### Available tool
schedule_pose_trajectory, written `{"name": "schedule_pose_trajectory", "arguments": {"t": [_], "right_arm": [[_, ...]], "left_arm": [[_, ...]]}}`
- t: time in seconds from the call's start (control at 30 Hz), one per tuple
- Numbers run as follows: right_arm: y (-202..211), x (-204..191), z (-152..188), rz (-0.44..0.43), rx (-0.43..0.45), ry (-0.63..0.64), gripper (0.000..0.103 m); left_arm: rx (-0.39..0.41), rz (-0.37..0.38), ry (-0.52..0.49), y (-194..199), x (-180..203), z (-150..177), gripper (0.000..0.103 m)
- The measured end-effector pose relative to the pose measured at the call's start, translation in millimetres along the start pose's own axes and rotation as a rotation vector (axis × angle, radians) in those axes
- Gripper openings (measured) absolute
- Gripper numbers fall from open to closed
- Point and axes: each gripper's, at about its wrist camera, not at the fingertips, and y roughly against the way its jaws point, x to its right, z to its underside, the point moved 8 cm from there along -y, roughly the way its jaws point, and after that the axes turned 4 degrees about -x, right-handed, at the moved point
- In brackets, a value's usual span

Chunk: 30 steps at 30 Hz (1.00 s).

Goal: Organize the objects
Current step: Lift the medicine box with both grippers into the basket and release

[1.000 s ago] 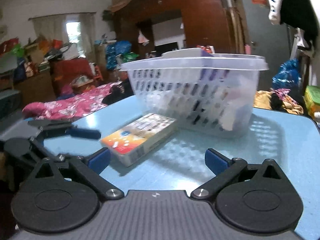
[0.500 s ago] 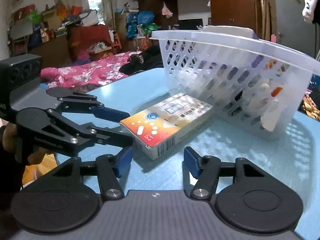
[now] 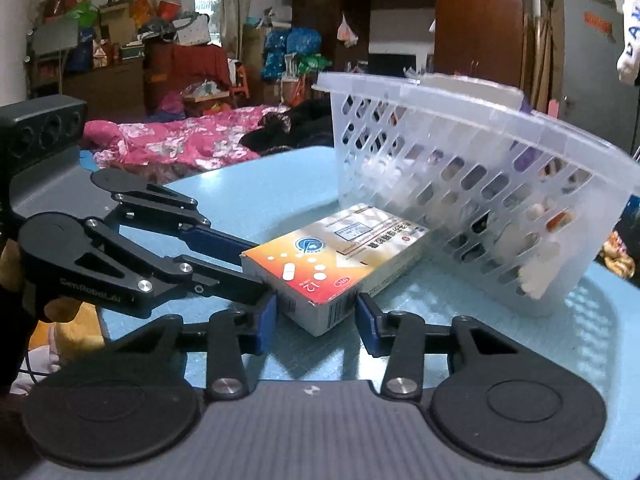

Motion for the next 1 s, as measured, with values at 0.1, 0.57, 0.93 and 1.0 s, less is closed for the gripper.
{"name": "schedule_pose_trajectory", "arguments": {"t": [0.1,0.57,0.93,1.0], "right_arm": [[10.2,-2.7,0.5,0.015,0.036,0.0,0.045],[74.6,-13.9,-28.7,0.104,0.22,0.053,0.045],[90.3,37.7,-91.0,0.183,0.265,0.087,0.045],[85.7,54.7,-103.0,0.19,0.257,0.072,0.044]], "left_arm": [[0.031,0.008,-0.008,6.6,5.8,-1.6,0.033],[0.194,-0.007,-0.11,59.1,49.4,-38.7,0.032],[0.244,-0.038,-0.212,52.8,68.8,-122.6,0.032],[0.239,-0.043,-0.227,41.9,68.9,-141.2,0.033]]}}
